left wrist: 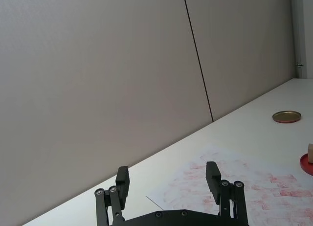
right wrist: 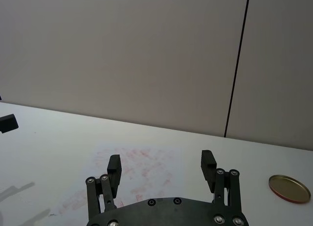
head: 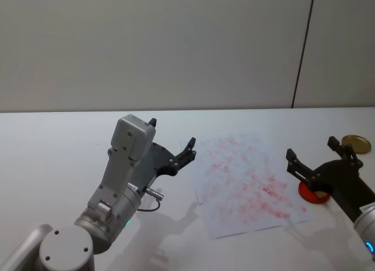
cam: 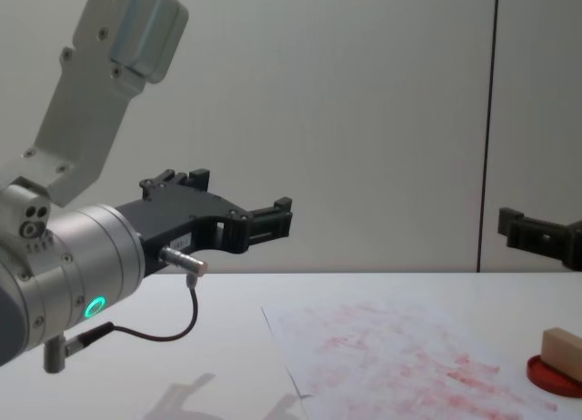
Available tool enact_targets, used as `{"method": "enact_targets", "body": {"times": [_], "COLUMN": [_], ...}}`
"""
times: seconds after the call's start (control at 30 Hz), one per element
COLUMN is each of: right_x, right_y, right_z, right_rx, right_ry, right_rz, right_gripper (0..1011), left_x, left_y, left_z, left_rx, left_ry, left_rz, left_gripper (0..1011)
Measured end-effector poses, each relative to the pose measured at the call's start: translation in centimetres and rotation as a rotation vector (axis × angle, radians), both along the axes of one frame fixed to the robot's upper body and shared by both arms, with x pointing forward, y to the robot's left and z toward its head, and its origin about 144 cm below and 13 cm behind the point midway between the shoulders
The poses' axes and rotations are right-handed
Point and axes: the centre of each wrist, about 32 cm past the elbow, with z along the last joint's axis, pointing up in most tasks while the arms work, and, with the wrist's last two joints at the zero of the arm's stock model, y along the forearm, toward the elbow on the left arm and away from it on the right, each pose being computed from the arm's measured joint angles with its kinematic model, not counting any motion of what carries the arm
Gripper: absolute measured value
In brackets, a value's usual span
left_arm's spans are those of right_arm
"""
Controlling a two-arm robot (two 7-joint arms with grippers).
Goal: Use the one hand to pick up the stamp and affix it onto the A4 paper.
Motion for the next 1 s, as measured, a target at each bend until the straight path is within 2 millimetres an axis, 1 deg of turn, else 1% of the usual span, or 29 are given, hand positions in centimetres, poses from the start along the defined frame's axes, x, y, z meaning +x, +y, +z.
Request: {"method": "enact_targets", "body": {"times": [0.73, 0.87, 1.0], "right_x": [0.0, 0.2, 0.8], "right_y": [0.0, -0.3, -1.0], "right_z": [0.0, -0.2, -0.4], "right_rx": [-0.001, -0.005, -0.016], "right_ry": [0.002, 0.013, 0.041], "right_rz": [0.001, 0.002, 0.001], "right_gripper": [1001, 1001, 1001], "left_x": [0.0, 0.0, 0.0], "left_y": [0.0, 0.0, 0.0], "left_z": [0.0, 0.0, 0.0], "left_rx": [0.0, 0.0, 0.0], "left_ry": [0.0, 0.0, 0.0], "left_rz": [0.0, 0.0, 0.0], "left_gripper": [993, 993, 993]}}
